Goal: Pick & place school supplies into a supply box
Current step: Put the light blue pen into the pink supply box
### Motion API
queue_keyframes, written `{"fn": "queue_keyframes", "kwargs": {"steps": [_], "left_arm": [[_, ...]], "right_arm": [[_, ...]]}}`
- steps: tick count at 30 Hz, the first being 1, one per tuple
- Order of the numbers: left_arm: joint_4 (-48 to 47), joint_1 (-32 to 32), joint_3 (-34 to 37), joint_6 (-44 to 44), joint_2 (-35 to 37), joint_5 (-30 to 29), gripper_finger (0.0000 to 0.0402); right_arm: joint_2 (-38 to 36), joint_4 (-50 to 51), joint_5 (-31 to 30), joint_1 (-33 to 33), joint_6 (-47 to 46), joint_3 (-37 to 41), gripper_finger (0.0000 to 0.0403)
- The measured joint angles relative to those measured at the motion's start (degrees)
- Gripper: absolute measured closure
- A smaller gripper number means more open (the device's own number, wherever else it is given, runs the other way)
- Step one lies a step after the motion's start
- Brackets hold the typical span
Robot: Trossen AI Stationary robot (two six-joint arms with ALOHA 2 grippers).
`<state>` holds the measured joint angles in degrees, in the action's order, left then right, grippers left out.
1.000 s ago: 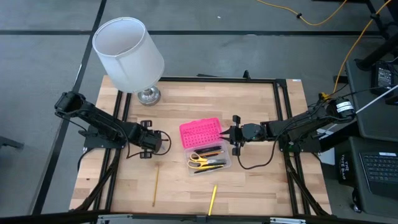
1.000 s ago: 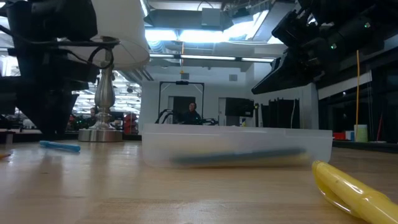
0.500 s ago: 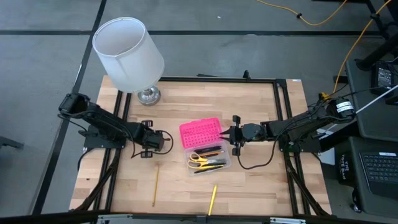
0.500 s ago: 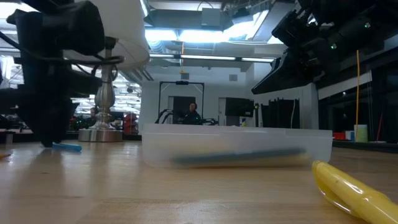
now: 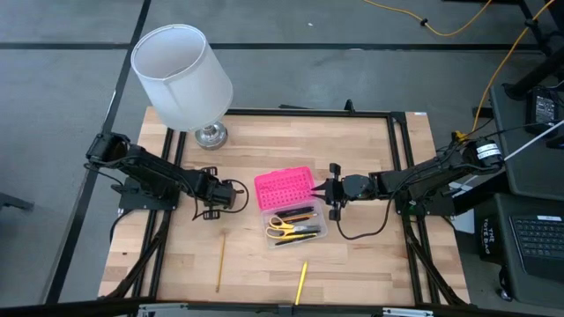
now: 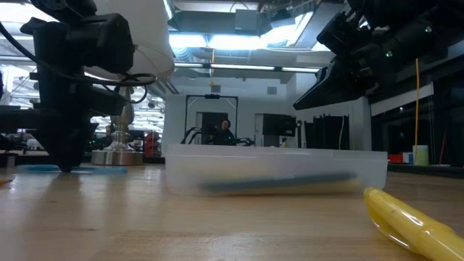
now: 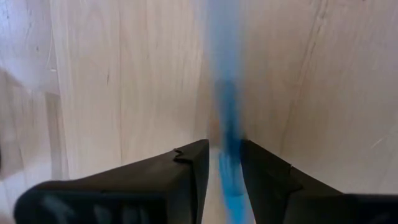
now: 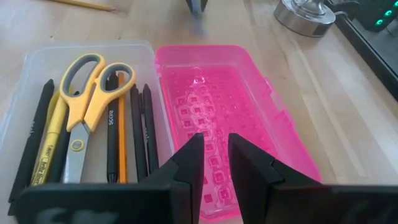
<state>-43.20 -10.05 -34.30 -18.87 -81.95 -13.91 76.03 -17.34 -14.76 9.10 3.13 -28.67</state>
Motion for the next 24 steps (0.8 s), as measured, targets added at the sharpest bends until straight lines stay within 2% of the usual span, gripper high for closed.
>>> {"fn": "queue_keyframes", "kwargs": {"steps": [5, 11, 19, 24], "left_arm": [[0.0, 0.1, 0.0, 0.0, 0.0, 0.2, 0.0314], [0.2, 0.1, 0.1, 0.5, 0.0, 0.8, 0.0320], [3.0, 0.0, 0.2, 2.3, 0.0, -1.1, 0.0388], [3.7, -0.3, 0.2, 1.7, 0.3, -2.0, 0.0394]], "right_arm": [[0.0, 0.0, 2.5, 0.0, -0.1, 0.0, 0.0324], [0.0, -0.3, 2.8, 0.0, -0.1, 0.0, 0.0324], [0.0, -0.4, 2.8, 0.0, -1.6, 0.0, 0.0324], [0.0, -0.4, 2.9, 0.0, -3.0, 0.0, 0.0324]]}}
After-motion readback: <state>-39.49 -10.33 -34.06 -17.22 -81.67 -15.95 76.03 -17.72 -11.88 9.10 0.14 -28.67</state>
